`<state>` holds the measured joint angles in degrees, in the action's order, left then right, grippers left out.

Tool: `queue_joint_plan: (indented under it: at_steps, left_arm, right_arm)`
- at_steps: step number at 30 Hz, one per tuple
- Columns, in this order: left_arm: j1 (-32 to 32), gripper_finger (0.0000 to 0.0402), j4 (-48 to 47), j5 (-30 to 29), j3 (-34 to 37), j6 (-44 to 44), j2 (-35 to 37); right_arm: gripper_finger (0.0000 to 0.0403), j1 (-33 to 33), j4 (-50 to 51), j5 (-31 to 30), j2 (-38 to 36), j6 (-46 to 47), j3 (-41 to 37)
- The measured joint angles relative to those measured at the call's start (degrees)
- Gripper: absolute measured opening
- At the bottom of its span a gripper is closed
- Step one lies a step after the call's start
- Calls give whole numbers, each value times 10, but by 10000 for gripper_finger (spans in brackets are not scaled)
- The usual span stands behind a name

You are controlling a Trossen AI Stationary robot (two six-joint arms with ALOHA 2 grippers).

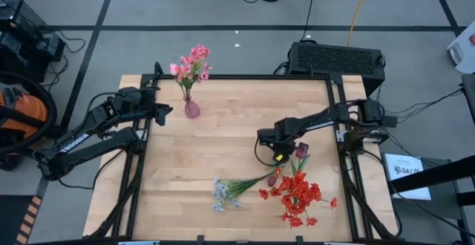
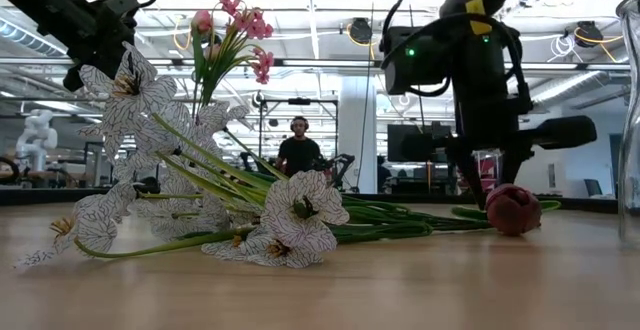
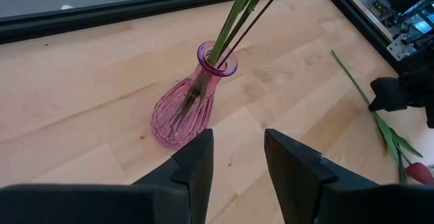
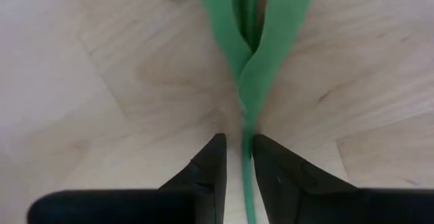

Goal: Sort flowers into vase by color
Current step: Put the red tulip into the transparent vase

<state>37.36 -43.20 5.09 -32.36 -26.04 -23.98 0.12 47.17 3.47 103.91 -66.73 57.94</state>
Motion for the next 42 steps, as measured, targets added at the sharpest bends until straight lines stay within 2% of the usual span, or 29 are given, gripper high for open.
queue_joint_plan:
  at_steps: [4,7,13,17,21,25,27,36,42]
  left_arm:
    - [0,139,0,1,0,0,0]
    - [0,139,0,3,0,0,0]
    - [0,139,-1,3,0,0,0]
    - [0,139,-2,7,0,0,0]
    - [0,139,-2,15,0,-2,0]
    - [0,139,-2,23,0,-6,0]
    - [0,139,-2,23,0,-6,0]
    - [0,139,35,23,0,-36,0]
    - [0,139,52,23,0,-36,0]
  right_arm:
    - [45,7,-25,-2,6,46,-1]
    - [11,6,-35,-1,6,65,-1]
    - [2,2,-34,-1,-2,90,-3]
    - [1,-16,-43,-12,-43,133,-8]
    - [0,-51,-43,-16,-120,208,-4]
    - [0,-82,-44,-15,-199,327,-4]
    - [0,-94,-45,-35,-244,406,-4]
    - [0,-100,-56,-222,-426,841,-4]
    - [0,-26,-50,-323,-528,991,-7]
